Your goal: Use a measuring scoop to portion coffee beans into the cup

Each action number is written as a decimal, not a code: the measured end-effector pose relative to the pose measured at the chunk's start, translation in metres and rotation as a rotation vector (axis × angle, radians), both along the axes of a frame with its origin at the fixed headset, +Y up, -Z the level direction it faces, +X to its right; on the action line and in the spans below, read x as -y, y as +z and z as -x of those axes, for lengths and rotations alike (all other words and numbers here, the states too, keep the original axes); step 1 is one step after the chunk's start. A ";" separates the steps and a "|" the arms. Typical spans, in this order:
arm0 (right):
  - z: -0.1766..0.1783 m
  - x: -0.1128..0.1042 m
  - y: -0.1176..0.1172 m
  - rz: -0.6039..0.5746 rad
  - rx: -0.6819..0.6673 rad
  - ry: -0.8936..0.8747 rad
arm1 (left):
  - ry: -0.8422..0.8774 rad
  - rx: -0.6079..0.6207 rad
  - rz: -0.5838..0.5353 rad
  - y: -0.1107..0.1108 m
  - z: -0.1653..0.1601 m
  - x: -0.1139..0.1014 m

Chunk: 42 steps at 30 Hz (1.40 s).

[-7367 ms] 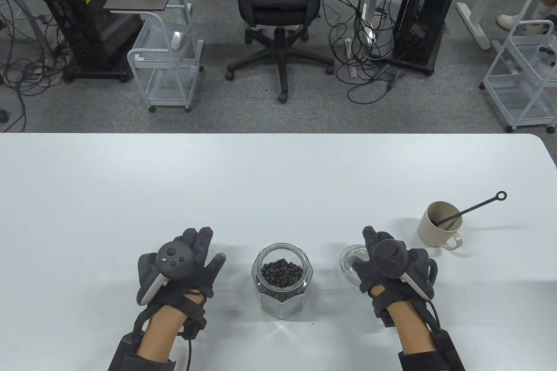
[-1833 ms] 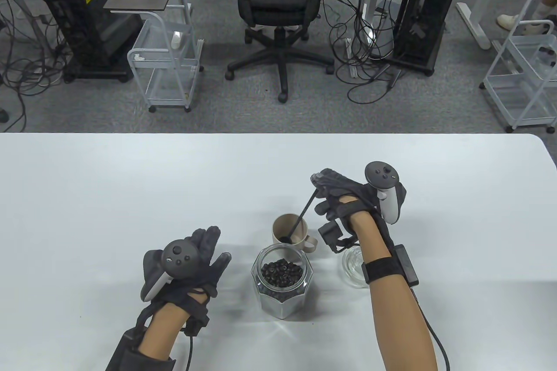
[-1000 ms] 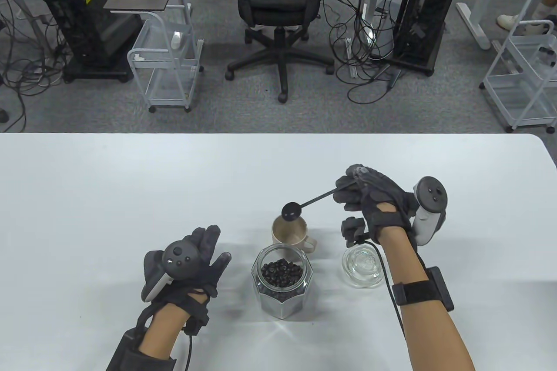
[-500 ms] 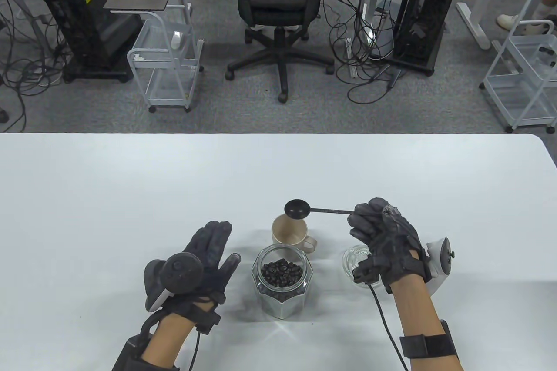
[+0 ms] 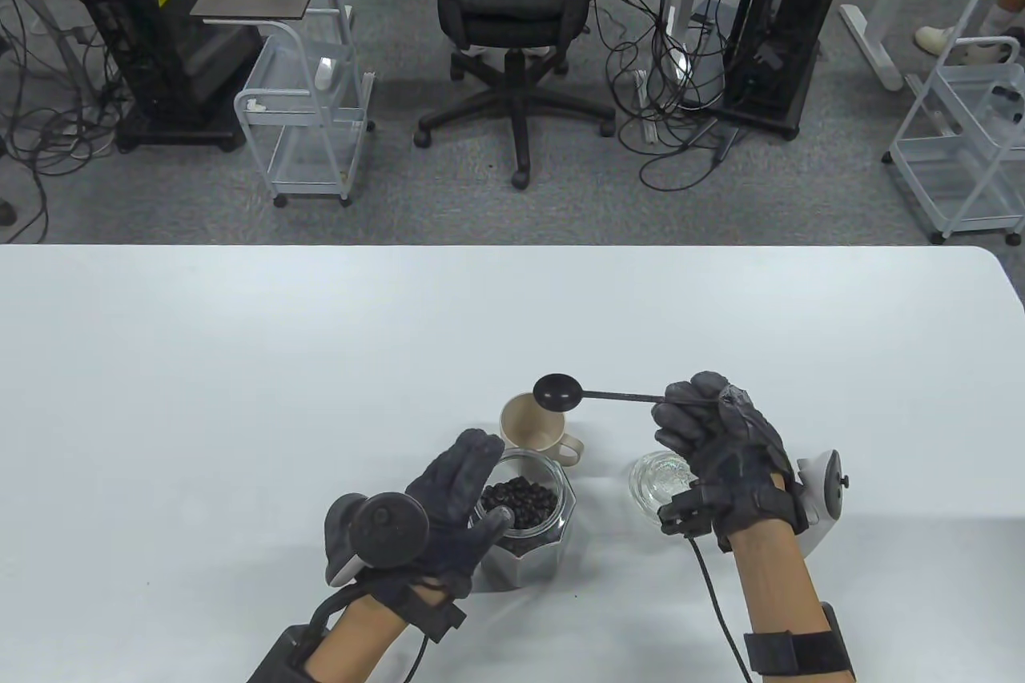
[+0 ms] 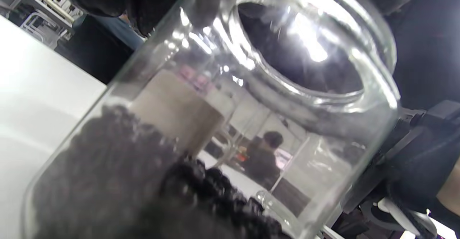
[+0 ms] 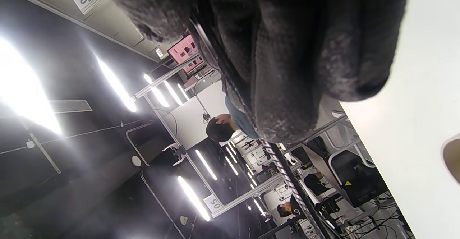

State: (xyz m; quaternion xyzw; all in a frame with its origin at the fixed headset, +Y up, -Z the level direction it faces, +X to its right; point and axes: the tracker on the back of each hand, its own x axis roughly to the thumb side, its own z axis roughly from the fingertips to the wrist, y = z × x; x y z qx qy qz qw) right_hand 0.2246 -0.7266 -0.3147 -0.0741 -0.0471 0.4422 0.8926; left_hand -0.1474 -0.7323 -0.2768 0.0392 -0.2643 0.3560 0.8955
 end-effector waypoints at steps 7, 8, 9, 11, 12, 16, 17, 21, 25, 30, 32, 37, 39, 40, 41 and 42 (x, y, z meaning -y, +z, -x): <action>0.000 -0.026 0.004 -0.129 -0.018 0.171 | 0.050 -0.006 0.011 0.000 0.002 0.005; 0.001 -0.032 0.005 -0.165 -0.016 0.211 | 0.059 -0.005 0.018 -0.001 0.002 0.005; 0.002 -0.037 0.006 -0.191 -0.010 0.237 | 0.065 -0.002 0.020 -0.001 0.002 0.006; 0.003 -0.048 0.009 -0.255 0.003 0.335 | 0.064 -0.001 0.022 -0.001 0.002 0.006; 0.006 -0.054 0.011 -0.298 0.010 0.419 | 0.065 0.001 0.024 -0.001 0.002 0.006; 0.023 -0.067 0.018 -0.409 -0.003 0.581 | 0.066 0.005 0.034 -0.001 0.002 0.005; 0.030 -0.070 0.020 -0.427 -0.023 0.605 | 0.065 0.006 0.036 -0.001 0.002 0.006; 0.052 -0.075 0.027 -0.504 -0.025 0.793 | 0.067 0.007 0.039 -0.001 0.002 0.005; 0.069 -0.074 0.031 -0.568 -0.037 0.931 | 0.069 0.008 0.039 -0.001 0.002 0.006; 0.082 -0.072 0.034 -0.610 -0.046 1.037 | 0.067 0.010 0.038 -0.001 0.003 0.006; 0.085 -0.069 0.033 -0.615 -0.058 1.068 | 0.067 0.012 0.040 -0.001 0.003 0.006; 0.094 -0.068 0.035 -0.635 -0.112 1.147 | 0.067 0.012 0.039 -0.001 0.003 0.006; 0.097 -0.068 0.035 -0.642 -0.118 1.182 | 0.064 0.013 0.038 -0.001 0.003 0.006; 0.098 -0.067 0.036 -0.639 -0.123 1.192 | 0.065 0.013 0.038 -0.001 0.003 0.006; 0.099 -0.065 0.035 -0.630 -0.129 1.197 | 0.068 0.012 0.039 -0.001 0.003 0.006; 0.100 -0.064 0.035 -0.626 -0.136 1.199 | 0.069 0.012 0.039 -0.001 0.002 0.006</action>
